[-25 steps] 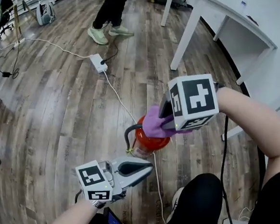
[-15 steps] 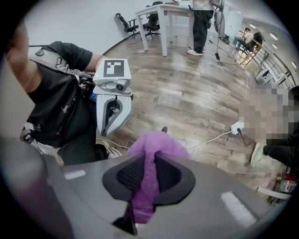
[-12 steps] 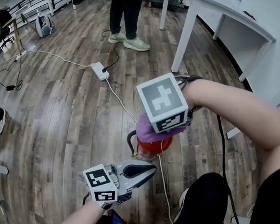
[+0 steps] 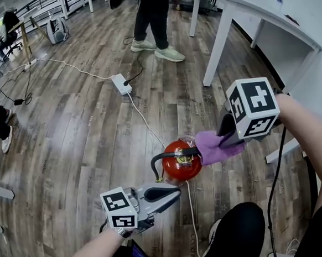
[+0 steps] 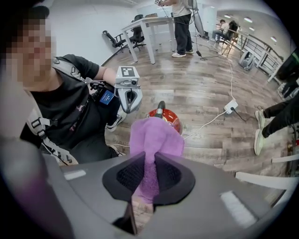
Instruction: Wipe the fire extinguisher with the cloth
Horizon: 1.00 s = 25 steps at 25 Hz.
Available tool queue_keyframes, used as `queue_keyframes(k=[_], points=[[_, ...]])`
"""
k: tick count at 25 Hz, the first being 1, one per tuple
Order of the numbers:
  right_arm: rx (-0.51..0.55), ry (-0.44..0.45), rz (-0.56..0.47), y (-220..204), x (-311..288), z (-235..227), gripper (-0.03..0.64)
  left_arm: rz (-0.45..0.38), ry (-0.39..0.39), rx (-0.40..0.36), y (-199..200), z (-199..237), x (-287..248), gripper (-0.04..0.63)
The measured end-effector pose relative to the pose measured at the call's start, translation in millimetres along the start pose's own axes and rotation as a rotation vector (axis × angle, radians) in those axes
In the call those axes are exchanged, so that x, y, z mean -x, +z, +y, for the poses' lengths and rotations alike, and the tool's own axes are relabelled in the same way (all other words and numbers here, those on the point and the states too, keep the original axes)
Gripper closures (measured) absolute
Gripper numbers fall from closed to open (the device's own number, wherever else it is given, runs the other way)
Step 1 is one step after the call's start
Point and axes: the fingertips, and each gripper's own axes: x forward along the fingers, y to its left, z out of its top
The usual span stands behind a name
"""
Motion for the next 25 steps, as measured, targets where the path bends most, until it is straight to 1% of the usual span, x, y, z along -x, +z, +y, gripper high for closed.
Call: queue_keyframes(k=[4,5,7,9,11,13,15,17,18,19,21,23,25], points=[[-0.047,-0.015,0.023,-38,-5,2,0.565,0.004,0.002,0.005,-1,1,-2,0.598],[-0.060,-0.011,0.007,-46,-8,4,0.565,0.006,0.000,0.004,-2,0,-2,0.598],[-0.087,0.003,-0.082,-54,-9,10,0.565,0.007,-0.005,-0.003,-2,-3,-3,0.598],[-0.117,0.017,-0.235,-57,-4,17,0.565,-0.001,-0.005,-0.011,1,-4,-1,0.598],[-0.151,0.025,-0.453,-53,9,25,0.566,-0.015,0.010,-0.025,7,-1,5,0.598],[-0.192,0.012,-0.733,-46,32,29,0.565,-0.038,0.037,-0.049,18,4,14,0.598],[-0.238,0.004,-1.058,-45,62,34,0.565,-0.071,0.064,-0.069,30,10,21,0.598],[-0.270,0.016,-1.375,-50,90,41,0.565,-0.102,0.083,-0.077,40,13,26,0.598],[-0.275,0.023,-1.497,-53,101,45,0.565,-0.119,0.092,-0.076,45,14,28,0.598],[-0.276,0.027,-1.585,-55,109,49,0.565,-0.138,0.102,-0.071,50,15,31,0.598],[-0.293,0.038,-1.684,-53,118,57,0.565,-0.180,0.137,-0.041,61,16,42,0.598],[-0.362,0.076,-1.724,-50,125,62,0.565,-0.218,0.187,0.010,74,15,55,0.598],[-0.458,0.125,-1.729,-49,134,67,0.565,-0.227,0.243,0.053,87,8,68,0.599]])
